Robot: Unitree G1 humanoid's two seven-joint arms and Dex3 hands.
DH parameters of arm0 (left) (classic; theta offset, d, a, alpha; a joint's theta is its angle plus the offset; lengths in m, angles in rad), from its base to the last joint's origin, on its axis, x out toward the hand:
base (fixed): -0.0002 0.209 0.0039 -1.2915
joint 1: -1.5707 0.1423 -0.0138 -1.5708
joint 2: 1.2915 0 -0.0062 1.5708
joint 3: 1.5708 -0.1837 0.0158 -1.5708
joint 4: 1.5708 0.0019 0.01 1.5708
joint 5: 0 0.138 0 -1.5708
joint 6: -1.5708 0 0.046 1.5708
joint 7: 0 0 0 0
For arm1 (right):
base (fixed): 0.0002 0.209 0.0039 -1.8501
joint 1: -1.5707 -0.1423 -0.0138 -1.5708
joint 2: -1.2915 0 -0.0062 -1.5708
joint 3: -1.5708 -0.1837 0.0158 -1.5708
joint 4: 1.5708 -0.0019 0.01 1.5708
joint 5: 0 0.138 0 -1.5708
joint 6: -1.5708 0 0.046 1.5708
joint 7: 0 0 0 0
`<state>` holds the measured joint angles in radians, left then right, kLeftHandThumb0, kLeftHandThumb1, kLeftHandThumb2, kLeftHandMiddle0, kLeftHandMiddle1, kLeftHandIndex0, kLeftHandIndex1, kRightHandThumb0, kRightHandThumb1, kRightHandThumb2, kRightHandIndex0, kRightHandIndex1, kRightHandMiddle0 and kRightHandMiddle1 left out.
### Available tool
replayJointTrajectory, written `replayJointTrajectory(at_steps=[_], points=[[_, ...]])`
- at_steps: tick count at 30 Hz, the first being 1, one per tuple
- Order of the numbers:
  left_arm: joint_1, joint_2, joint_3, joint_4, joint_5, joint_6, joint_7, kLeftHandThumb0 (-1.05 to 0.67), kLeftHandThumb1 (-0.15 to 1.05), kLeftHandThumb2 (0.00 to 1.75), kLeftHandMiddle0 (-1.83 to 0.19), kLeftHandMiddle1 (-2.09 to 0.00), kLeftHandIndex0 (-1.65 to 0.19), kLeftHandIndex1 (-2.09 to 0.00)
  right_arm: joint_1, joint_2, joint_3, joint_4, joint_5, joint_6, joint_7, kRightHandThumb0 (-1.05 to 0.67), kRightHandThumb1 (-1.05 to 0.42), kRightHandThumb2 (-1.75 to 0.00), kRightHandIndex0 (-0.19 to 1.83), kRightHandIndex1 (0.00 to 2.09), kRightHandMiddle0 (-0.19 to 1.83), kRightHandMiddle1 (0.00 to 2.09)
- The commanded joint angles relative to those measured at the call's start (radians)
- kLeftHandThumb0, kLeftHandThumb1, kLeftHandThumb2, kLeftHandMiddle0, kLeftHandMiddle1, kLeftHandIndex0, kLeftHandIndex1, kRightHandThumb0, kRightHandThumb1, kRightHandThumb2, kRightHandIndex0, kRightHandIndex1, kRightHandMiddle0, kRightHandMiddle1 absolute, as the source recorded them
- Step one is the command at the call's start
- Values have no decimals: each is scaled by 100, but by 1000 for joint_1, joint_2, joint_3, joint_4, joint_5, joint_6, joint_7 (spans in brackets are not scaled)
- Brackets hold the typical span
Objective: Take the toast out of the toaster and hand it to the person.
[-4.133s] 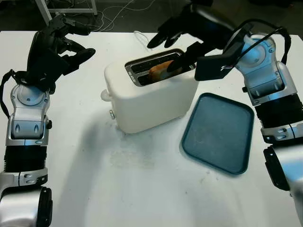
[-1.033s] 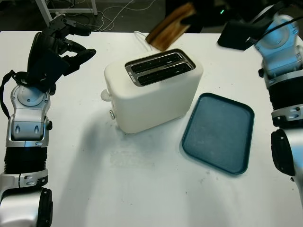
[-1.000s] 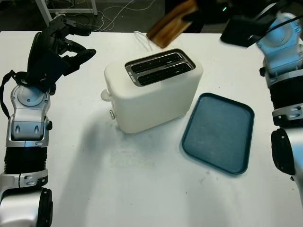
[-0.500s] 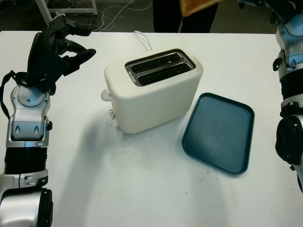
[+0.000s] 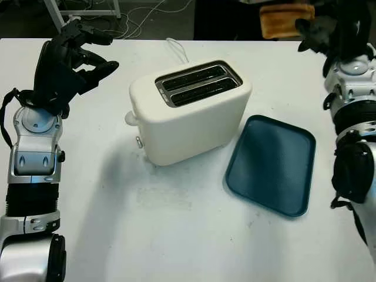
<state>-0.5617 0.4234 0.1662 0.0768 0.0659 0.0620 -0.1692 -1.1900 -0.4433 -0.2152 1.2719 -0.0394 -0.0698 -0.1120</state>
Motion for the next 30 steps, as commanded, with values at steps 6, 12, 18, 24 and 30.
replayJointTrajectory(at_steps=[6, 12, 18, 24, 30], points=[[8, -2, 5, 6, -19, -8, -3, -91, 92, 3, -39, -122, -36, -106, 47, 50, -74, 37, 81, 68, -46, -6, -92, -35, 59, 175, 23, 149], [5, -2, 7, 15, -25, -3, -8, -92, 92, 2, -39, -122, -37, -106, 84, 57, -72, 46, 78, 51, 31, -6, -92, -42, 54, 175, 16, 165], [4, 7, 1, 25, -20, -18, -8, -94, 92, 5, -40, -122, -36, -106, 99, 75, -63, 47, 68, 39, 30, -9, -92, -33, 64, 175, 32, 164], [0, 4, 1, 29, -28, -17, -9, -93, 92, 3, -39, -122, -37, -106, 90, 96, -122, 42, 129, 40, 63, -9, -92, -33, 67, 175, 16, 174], [-4, 6, -1, 30, -25, -16, -9, -94, 92, 4, -39, -122, -36, -106, 82, 103, -120, 34, 122, 23, 76, -12, -92, -31, 72, 175, 26, 175]])
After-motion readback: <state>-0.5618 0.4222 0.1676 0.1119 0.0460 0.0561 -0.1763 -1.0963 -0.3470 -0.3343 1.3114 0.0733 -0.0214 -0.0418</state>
